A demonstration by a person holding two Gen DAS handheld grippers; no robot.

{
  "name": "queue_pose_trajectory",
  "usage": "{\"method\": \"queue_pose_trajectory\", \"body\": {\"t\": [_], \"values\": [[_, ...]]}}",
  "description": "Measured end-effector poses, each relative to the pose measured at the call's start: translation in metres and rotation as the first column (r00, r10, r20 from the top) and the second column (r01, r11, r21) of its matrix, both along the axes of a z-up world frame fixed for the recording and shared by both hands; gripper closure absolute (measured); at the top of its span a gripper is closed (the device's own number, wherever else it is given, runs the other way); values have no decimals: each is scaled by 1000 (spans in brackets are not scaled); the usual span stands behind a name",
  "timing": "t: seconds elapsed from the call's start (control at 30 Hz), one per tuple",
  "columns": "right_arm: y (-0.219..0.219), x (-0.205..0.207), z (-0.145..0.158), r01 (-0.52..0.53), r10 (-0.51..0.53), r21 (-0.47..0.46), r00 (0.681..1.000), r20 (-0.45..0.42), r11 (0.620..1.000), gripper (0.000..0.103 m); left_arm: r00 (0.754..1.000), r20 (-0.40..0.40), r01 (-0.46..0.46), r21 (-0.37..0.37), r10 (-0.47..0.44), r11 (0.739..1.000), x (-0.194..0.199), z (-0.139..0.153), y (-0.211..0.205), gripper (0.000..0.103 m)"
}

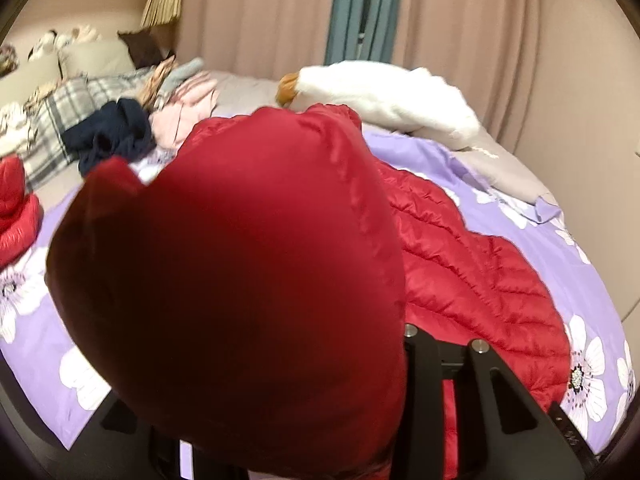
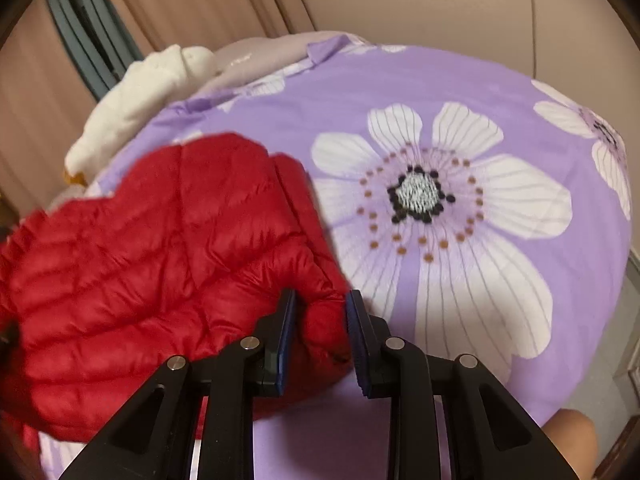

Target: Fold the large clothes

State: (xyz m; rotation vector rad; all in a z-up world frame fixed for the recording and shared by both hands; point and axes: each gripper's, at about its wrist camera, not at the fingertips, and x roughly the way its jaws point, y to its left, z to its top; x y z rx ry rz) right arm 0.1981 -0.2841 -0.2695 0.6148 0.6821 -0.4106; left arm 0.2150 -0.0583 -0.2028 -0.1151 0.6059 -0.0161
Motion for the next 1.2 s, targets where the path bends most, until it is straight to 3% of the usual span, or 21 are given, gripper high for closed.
{"method": "queue_pose_trajectory", "body": {"t": [0.2,0.37,0.5,0.57,0.77,0.9,0.97,1.1,1.2], "values": [[-7,-1,-5,-11,11,34,1000,-3,999,74,997,41,59,-9,-58,998,-14,17,-20,64],[-2,-2,-5,-14,14,30,1000,5,999,74,987,76,138,46,-141,989,-25,25,-57,62],[0,-1,-5,-17,16,27,1000,10,1000,74,965,52,256,-14,-255,966,-30,26,-83,61],[-3,-2,-6,-25,25,38,1000,17,999,74,956,46,291,-2,-291,957,-32,23,-98,61],[-18,-16,-3,-5,-1,131,999,46,991,74,938,3,347,69,-348,935,-41,4,-131,55],[-22,-36,14,36,-37,43,999,36,998,74,922,-71,383,18,-381,924,-31,-10,-144,37],[-30,-48,22,80,-80,11,996,41,997,74,916,-88,395,32,-391,918,-26,-20,-155,34],[-47,-67,29,122,-124,35,990,65,992,74,899,-164,428,134,-405,894,-8,-42,-178,30],[-53,-78,32,152,-153,28,986,71,988,74,888,-203,442,123,-414,888,0,-50,-179,31]]}}
